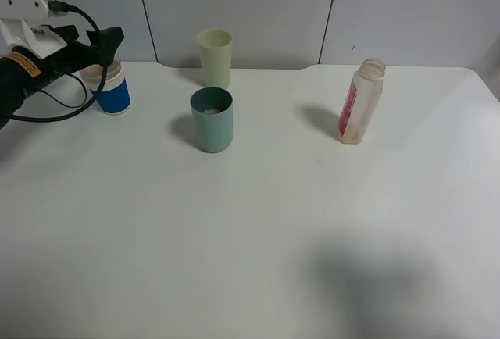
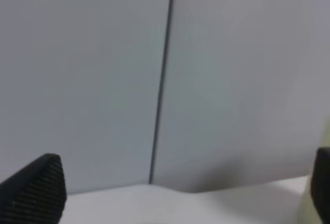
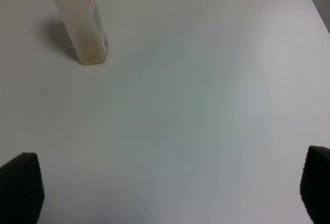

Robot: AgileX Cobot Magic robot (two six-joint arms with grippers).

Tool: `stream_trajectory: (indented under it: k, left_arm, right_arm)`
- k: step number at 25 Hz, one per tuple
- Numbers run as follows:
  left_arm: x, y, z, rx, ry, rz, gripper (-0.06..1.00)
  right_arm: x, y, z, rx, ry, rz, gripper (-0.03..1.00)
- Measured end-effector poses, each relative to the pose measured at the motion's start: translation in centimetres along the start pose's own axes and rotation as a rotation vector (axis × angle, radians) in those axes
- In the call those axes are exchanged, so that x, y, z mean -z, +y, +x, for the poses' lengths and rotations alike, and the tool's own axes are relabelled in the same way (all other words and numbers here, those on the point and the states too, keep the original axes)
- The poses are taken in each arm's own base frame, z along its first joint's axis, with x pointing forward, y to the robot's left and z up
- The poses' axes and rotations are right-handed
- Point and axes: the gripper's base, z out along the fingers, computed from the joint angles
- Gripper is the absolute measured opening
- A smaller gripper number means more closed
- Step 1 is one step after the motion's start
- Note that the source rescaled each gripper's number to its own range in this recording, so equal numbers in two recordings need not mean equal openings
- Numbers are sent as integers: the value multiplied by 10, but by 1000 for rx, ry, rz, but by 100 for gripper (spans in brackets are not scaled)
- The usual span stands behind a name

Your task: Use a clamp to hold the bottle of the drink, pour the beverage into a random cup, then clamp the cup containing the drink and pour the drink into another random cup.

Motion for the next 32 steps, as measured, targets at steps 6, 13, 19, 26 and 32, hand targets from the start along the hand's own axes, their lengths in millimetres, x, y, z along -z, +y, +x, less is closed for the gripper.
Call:
stream_trajectory:
  k: [6, 13, 19, 26, 32]
  left_arm:
    - [11, -12, -43, 0, 42, 1, 91]
    - [30, -28, -78, -42, 44, -68, 91]
    - [42, -54, -99, -64, 35, -123, 91]
    - [46, -93, -111, -60, 93, -107, 91]
    - [55, -100, -129, -68, 49, -104, 98]
  right_arm:
    - [0, 0, 0, 0, 0, 0, 100]
    - [0, 0, 0, 0, 0, 0, 100]
    - [0, 0, 0, 0, 0, 0, 100]
    - [0, 0, 0, 0, 0, 0, 100]
    - [0, 0, 0, 0, 0, 0, 100]
